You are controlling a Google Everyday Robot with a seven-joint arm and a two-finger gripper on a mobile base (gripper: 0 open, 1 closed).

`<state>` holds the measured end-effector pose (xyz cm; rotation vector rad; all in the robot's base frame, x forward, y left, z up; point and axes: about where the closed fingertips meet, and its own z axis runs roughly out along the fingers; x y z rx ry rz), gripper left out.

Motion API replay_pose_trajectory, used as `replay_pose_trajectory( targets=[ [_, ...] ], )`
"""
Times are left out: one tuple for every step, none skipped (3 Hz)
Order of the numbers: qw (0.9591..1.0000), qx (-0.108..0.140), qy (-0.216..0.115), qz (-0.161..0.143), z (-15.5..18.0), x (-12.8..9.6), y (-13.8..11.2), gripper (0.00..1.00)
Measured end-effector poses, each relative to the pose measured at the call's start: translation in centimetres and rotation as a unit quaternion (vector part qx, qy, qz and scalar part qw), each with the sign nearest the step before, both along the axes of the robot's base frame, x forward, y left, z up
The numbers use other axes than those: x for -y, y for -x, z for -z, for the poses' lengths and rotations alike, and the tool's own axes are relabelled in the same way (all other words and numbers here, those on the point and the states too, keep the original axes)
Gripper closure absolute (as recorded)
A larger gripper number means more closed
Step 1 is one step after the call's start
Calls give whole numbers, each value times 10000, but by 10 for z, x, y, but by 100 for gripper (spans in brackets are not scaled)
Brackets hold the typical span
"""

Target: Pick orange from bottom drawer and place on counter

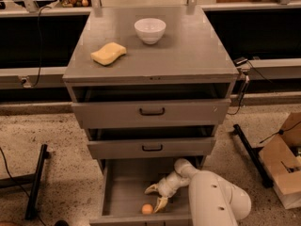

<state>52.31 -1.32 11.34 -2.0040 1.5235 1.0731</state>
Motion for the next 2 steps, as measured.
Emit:
replay_pose_trajectory(
  targets=[
    [9998,-42,-78,-179,-1,-8,0,28],
    [9986,-63,-146,-509,-2,-19,1,28]
  ],
)
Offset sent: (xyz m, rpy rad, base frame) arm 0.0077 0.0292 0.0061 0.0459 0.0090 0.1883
